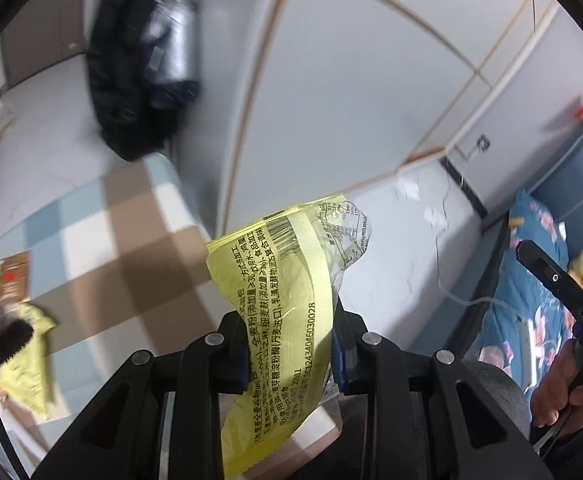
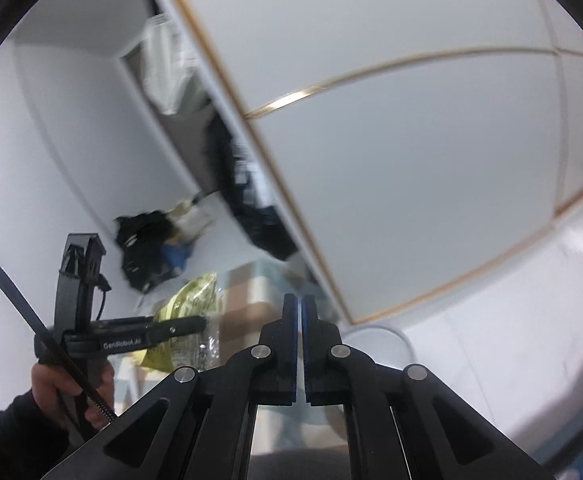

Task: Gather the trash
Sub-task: 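Carry the yellow snack bag and the wrapper over the round white bin with both grippers, then open the left gripper over the bin while the right gripper opens beside it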

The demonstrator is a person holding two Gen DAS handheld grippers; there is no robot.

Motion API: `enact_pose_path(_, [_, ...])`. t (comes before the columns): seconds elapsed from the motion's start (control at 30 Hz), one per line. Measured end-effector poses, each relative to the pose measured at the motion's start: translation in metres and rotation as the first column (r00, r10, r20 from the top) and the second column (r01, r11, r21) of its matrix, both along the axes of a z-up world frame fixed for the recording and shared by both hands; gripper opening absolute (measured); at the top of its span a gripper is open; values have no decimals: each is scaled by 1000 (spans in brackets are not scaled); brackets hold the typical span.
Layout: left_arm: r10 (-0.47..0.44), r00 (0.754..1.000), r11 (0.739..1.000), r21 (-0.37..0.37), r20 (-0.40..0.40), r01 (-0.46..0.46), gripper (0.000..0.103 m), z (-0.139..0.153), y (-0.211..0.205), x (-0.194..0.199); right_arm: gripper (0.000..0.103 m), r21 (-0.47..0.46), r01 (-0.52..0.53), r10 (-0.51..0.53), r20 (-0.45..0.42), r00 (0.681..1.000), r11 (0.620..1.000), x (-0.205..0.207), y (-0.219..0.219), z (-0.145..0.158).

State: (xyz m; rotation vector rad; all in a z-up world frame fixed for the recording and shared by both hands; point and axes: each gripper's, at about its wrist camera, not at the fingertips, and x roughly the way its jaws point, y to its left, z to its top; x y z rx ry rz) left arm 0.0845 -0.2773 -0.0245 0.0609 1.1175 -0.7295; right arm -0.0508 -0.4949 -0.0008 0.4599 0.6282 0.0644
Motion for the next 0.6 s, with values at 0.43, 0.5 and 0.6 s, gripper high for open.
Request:
enact_pose_path(0.43, [-85,970,982,146,-228,120,24,-87,-95,31,6,133,123,-91,-222,971,984,18,-72,-101])
enact_pose_path(0.5, [-96,964,973,179,-250,144,24,-100,-109,31,12,153,131,-89,-252,964,980,25,-76,-116])
enact_pose_path(0.6, [-108,952,959,222,-286,175,24,-118,-125,33,19,177,139,-84,-291,953,974,29,-83,-139])
